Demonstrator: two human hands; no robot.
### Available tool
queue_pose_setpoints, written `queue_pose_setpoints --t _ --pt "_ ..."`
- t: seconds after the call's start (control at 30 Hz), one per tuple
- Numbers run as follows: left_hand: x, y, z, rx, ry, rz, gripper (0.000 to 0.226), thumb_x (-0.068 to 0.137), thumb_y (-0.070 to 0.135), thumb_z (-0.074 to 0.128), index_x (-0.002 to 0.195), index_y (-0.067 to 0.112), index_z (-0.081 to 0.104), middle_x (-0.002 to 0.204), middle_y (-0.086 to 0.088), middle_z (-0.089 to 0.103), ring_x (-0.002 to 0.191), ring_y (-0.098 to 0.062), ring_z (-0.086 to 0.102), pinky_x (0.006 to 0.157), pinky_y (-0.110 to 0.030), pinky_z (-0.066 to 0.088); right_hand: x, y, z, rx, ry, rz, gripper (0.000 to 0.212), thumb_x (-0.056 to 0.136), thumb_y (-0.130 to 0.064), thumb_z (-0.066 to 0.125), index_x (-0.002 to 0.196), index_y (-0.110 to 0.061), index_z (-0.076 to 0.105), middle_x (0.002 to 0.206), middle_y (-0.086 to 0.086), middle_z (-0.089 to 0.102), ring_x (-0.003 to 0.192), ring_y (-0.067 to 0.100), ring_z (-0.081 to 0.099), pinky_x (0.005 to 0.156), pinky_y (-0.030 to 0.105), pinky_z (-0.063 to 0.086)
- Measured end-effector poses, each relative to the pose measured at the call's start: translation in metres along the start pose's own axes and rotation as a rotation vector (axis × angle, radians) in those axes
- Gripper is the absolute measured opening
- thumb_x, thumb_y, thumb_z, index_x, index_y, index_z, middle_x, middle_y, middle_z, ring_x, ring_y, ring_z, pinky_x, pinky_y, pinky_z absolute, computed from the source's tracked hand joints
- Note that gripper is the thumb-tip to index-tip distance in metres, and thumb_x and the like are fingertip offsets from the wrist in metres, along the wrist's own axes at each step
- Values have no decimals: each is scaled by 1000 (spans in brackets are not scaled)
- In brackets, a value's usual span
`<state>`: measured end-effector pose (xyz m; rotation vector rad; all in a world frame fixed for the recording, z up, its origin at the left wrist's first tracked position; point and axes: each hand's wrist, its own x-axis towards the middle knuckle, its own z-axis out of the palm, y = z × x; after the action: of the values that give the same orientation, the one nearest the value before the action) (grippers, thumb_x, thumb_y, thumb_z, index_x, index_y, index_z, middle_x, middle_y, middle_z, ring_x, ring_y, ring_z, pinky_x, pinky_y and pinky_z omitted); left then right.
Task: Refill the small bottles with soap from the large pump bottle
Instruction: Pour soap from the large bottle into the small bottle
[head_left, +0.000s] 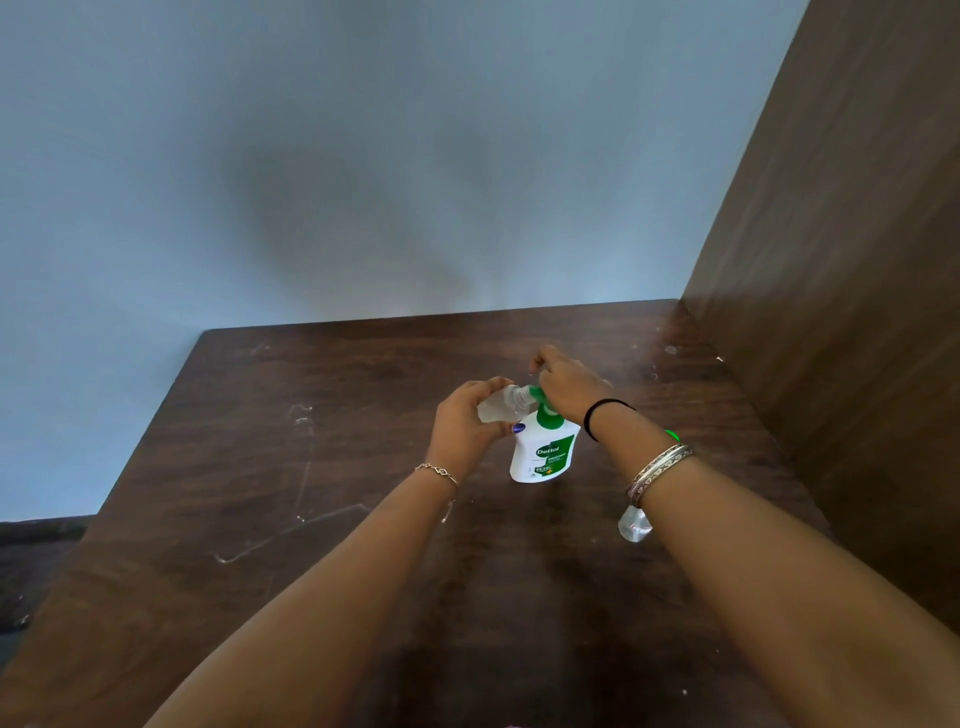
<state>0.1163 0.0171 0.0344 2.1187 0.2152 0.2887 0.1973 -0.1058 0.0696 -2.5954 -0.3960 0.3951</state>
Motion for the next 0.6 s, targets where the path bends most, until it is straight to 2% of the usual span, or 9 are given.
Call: queue_pose_setpoints --t 0.13,0.27,0.47,0.6 --pt "1 -4 2 30 -6 -14 50 67 14 78 115 14 62 110 -3 63 92 -9 54 76 -10 37 1 2 5 29 21 2 26 91 -15 28 102 -23 50 112 9 60 95 29 55 94 45 41" --pt "-2 -5 4 21 -10 -32 50 68 12 77 116 12 61 112 -5 63 93 -9 53 79 -15 39 -1 3 7 -11 34 10 28 94 -15 26 106 -22 51 113 10 60 90 27 51 88 40 38" --pt "1 -2 3 -10 -1 -10 50 67 11 78 114 11 61 111 -5 63 91 -9 52 68 3 37 0 1 -1 3 1 1 30 91 -15 29 111 -23 50 118 8 58 102 30 54 95 43 39" --pt "2 -3 4 -9 6 -23 51 67 11 78 115 11 61 111 -6 63 93 -9 54 74 -4 38 1 1 3 59 41 5 30 92 -16 28 108 -23 52 115 8 59 99 29 55 94 43 41"
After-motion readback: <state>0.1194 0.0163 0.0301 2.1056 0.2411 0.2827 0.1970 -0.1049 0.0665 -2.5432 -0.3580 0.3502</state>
